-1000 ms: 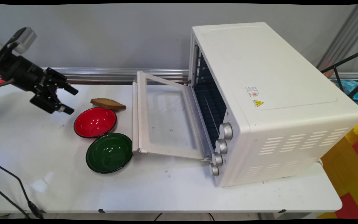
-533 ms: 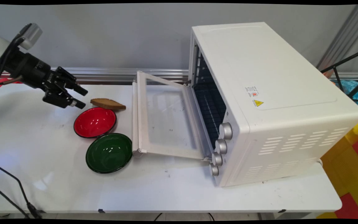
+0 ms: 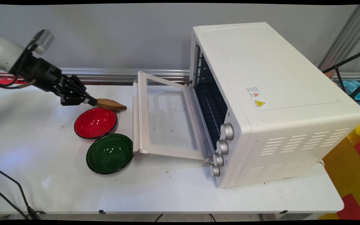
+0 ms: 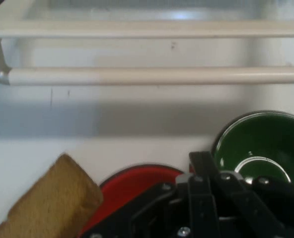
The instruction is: Close the oven
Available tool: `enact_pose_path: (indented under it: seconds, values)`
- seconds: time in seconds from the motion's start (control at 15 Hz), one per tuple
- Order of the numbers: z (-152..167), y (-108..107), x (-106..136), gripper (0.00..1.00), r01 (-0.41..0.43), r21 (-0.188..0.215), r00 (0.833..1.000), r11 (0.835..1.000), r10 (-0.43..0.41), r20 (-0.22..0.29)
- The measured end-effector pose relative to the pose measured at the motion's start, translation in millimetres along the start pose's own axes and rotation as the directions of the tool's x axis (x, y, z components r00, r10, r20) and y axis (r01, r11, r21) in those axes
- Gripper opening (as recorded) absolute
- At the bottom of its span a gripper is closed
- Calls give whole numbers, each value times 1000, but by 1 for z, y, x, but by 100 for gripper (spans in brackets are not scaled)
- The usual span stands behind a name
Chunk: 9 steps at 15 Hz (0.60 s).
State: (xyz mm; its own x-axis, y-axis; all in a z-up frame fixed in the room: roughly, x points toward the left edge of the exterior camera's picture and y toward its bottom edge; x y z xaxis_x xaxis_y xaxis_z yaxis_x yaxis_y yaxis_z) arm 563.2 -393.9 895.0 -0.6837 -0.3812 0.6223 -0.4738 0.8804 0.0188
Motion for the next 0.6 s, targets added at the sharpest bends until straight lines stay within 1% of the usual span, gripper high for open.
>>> enact_pose_path:
  seconds: [0.13, 0.33, 0.6]
  values:
    - [17, -5, 0, 0, -4, 3, 1000, 1000, 4, -19]
    - [52, -15, -2, 0, -14, 3, 999, 1000, 14, -44]
    - [95, -23, -6, 0, -36, -2, 998, 999, 36, -60]
